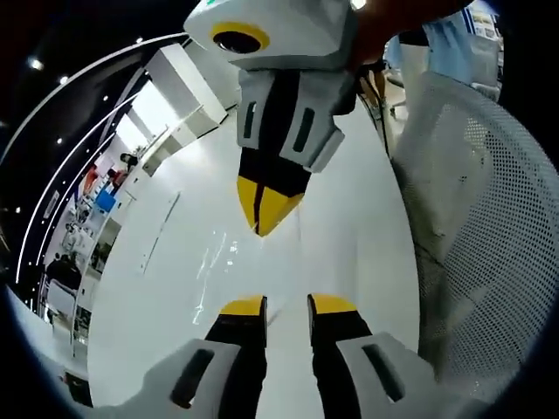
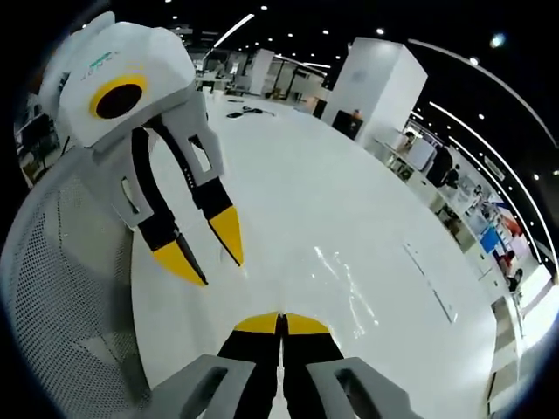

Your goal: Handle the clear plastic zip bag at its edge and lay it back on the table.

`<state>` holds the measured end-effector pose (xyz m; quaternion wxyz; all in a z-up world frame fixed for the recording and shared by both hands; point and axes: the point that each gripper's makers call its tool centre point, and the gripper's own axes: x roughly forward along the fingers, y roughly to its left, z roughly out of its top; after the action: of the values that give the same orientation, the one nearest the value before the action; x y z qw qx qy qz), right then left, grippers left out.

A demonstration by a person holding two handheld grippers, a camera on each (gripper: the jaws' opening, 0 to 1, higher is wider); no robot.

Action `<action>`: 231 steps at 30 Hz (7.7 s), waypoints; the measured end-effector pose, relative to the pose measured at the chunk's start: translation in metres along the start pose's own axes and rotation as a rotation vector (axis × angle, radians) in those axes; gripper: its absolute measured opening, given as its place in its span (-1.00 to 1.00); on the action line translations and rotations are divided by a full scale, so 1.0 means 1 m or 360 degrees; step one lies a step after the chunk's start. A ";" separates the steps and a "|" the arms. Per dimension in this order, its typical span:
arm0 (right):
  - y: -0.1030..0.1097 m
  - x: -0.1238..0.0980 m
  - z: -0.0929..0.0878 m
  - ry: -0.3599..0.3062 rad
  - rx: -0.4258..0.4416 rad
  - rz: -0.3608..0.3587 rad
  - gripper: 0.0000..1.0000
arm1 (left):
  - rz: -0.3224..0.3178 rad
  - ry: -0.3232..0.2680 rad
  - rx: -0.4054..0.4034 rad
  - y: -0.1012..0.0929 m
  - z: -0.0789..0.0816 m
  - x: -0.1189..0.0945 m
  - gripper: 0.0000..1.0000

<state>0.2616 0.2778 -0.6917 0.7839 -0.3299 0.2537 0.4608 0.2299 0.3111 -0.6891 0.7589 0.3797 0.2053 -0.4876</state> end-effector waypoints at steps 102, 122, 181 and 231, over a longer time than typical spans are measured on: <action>-0.018 0.046 -0.032 0.0134 -0.0067 -0.0004 -1.00 | 0.0098 0.0037 -0.0300 -0.011 -0.051 -0.028 -0.66; -0.006 0.049 -0.035 0.0051 -0.0074 0.0121 -0.74 | 0.0098 0.0031 -0.0305 -0.009 -0.052 -0.026 -0.65; -0.009 -0.007 -0.023 -0.0263 0.0345 -0.0072 0.30 | 0.0236 -0.0034 -0.0641 0.009 -0.054 -0.030 0.06; 0.003 -0.041 -0.046 -0.0401 0.0666 -0.0233 0.99 | 0.0370 -0.0282 -0.1060 0.009 -0.072 -0.050 0.88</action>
<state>0.2361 0.2216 -0.6934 0.8918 -0.1179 0.2194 0.3778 0.2204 0.3980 -0.6966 0.9061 0.0888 0.2418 -0.3356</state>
